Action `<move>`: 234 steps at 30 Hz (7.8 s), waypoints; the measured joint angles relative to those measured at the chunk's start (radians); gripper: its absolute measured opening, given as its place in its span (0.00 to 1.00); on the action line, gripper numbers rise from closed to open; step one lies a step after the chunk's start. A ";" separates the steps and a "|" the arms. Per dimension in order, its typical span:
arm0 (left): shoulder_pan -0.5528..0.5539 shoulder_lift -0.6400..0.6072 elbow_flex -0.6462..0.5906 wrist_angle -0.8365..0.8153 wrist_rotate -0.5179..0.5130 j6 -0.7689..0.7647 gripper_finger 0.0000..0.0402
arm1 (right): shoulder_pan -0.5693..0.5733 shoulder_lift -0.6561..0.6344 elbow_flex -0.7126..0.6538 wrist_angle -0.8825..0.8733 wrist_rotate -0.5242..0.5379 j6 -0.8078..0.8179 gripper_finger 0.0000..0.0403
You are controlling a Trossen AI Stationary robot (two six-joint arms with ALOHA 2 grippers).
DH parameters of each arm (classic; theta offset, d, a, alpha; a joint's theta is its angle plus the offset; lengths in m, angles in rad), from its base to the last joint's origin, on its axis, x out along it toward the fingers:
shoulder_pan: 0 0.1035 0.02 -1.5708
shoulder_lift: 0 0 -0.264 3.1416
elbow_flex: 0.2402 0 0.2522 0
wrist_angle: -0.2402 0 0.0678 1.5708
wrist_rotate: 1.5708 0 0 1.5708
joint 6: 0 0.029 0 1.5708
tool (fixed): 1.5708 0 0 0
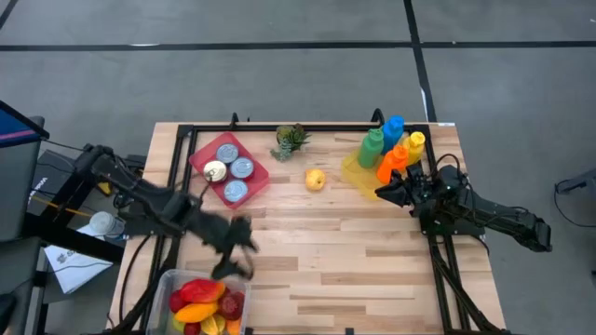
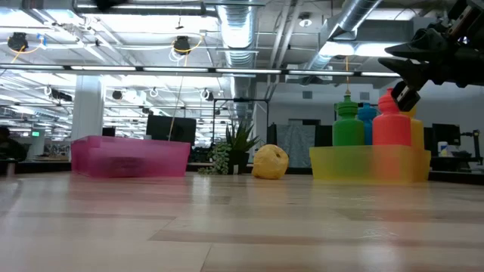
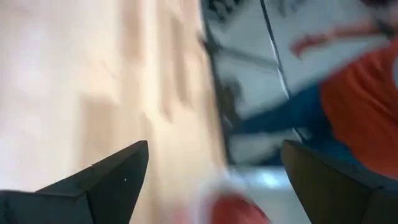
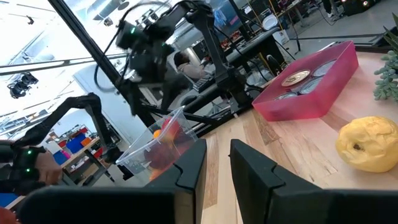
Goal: Pick & Place Food Item
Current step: Put the yellow pear into the transparent bin, then return to Home Position
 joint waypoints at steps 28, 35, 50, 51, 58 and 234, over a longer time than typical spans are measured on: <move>0.723 0.509 0.112 0.691 -0.217 0.514 0.86 | 0.000 0.000 0.000 0.000 -0.002 0.000 0.16; 0.736 0.661 0.116 0.748 -0.198 0.509 0.86 | 0.000 0.000 0.000 -0.001 0.000 0.000 0.16; 0.748 0.860 0.115 0.836 -0.288 0.435 0.86 | 0.000 0.000 0.000 -0.001 -0.001 0.000 0.16; 0.747 0.868 0.115 0.842 -0.287 0.424 0.86 | 0.000 0.000 0.000 -0.001 -0.001 0.000 0.16; 0.730 0.878 0.117 0.846 -0.294 0.419 0.81 | 0.000 0.000 0.000 -0.001 0.000 0.000 0.16; 0.480 -1.119 -0.960 0.869 -0.419 0.177 0.00 | 0.000 0.000 -0.001 -0.001 0.000 0.000 0.16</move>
